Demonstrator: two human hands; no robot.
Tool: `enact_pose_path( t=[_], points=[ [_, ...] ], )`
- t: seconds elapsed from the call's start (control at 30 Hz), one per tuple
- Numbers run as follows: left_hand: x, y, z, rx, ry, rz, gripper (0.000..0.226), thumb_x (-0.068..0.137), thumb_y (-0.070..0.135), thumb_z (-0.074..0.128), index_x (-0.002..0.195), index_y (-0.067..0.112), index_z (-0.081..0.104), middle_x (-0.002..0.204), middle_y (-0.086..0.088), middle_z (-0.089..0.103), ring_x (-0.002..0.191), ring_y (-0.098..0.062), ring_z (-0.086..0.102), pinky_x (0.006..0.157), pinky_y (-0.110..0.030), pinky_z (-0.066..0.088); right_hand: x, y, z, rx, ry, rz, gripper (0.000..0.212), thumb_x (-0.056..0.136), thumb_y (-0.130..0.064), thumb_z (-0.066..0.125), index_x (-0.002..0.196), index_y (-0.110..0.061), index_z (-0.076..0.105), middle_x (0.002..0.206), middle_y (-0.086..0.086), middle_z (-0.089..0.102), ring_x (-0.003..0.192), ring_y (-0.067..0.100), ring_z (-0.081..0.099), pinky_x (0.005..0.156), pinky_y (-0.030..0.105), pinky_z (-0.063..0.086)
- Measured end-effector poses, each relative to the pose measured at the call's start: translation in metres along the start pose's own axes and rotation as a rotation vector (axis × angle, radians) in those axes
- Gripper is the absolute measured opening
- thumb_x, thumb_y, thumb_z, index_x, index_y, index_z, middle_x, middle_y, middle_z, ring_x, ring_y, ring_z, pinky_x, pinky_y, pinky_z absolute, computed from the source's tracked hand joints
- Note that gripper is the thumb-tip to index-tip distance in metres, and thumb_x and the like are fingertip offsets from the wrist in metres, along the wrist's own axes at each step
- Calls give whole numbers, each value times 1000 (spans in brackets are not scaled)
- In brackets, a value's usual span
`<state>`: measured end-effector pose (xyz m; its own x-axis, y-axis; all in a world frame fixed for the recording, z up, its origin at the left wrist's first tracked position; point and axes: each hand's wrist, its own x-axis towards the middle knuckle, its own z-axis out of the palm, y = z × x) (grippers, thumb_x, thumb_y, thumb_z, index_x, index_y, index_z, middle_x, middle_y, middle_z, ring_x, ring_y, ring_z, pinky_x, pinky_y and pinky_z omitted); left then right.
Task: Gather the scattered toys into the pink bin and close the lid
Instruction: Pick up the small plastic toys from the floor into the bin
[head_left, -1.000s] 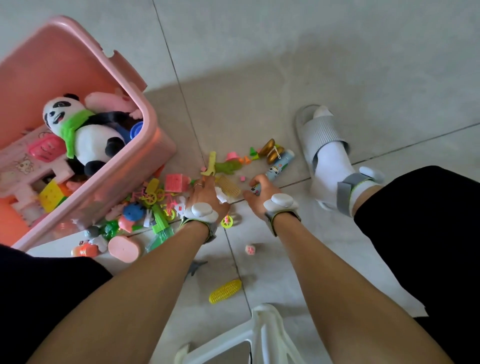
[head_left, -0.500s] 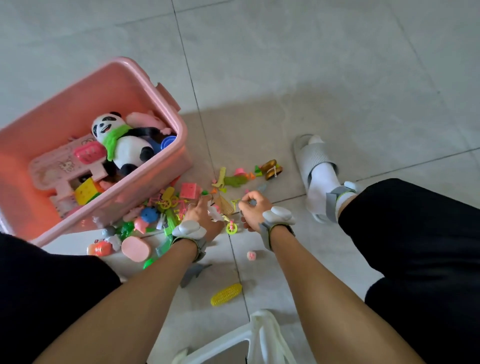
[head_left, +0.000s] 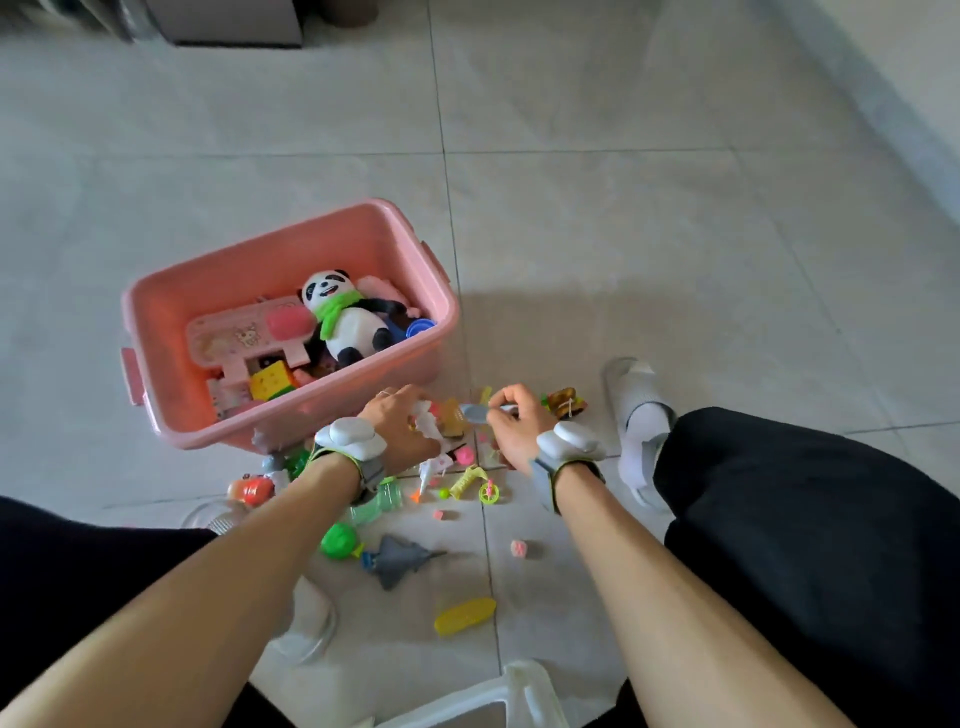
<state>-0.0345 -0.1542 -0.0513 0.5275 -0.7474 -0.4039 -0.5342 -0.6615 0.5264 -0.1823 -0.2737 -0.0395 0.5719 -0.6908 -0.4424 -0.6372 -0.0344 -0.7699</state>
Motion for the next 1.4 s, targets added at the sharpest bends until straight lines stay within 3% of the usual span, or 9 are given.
enact_pose_path(
  t=[0.17,0.33,0.47,0.73,0.9,1.03,1.27,1.33,1.4],
  points=[
    [-12,-2,-47,17,63,82,57,72,38,74,124,22,57,108,1,56,95,-21,56,78,-28,44,-2,-33,-7,-40,-16,-118,6,88,-24,54,86,-30,55,66,-6,52,58,19,49,56,27,40],
    [-16,-23,-94,62,131,87,74,68,55,66,134,26,49,120,0,60,106,-24,59,84,-32,48,-5,-79,-2,-98,-57,-267,11,86,-20,60,92,-28,58,68,-10,59,60,16,52,54,29,43],
    [-6,-33,-119,79,173,53,73,74,40,75,139,26,45,129,-5,55,113,-26,56,85,-33,47,4,-109,9,-109,-86,-335,18,81,-21,59,93,-33,59,77,-11,69,71,28,62,64,42,56],
    [35,-52,-146,-30,270,-79,69,73,37,75,136,27,48,121,-5,59,95,-23,56,73,-29,43,42,-154,23,-138,-57,-458,24,88,-15,56,95,-38,54,72,-11,66,68,19,66,66,41,59],
    [79,-69,-159,-50,243,-187,65,72,40,72,132,28,50,118,-4,59,93,-23,55,70,-30,43,92,-178,45,-224,-56,-437,24,81,-36,49,100,-49,48,91,0,65,75,24,67,71,43,59],
    [111,-83,-161,-19,210,-219,65,71,41,71,132,28,51,118,-4,60,91,-23,54,69,-29,42,135,-187,60,-324,-86,-434,25,77,-46,43,102,-46,45,91,-6,65,86,29,63,76,43,56],
    [155,-105,-164,-34,209,-297,65,72,43,69,132,28,49,112,-3,61,87,-25,59,70,-30,49,196,-205,78,-547,-91,-396,19,92,-22,47,110,-27,49,97,4,63,83,31,59,90,41,48],
    [159,-109,-164,-52,219,-322,68,69,46,68,132,31,48,111,-1,60,86,-24,60,69,-31,51,205,-208,83,-629,-124,-359,28,93,-17,47,120,-26,45,101,3,61,84,30,55,86,35,44],
    [163,-113,-162,-53,230,-343,67,68,46,69,131,33,48,113,-2,59,86,-23,60,69,-32,52,217,-209,90,-672,-242,-314,53,90,-9,49,137,-29,35,116,3,59,94,28,54,90,33,43]
  ],
)
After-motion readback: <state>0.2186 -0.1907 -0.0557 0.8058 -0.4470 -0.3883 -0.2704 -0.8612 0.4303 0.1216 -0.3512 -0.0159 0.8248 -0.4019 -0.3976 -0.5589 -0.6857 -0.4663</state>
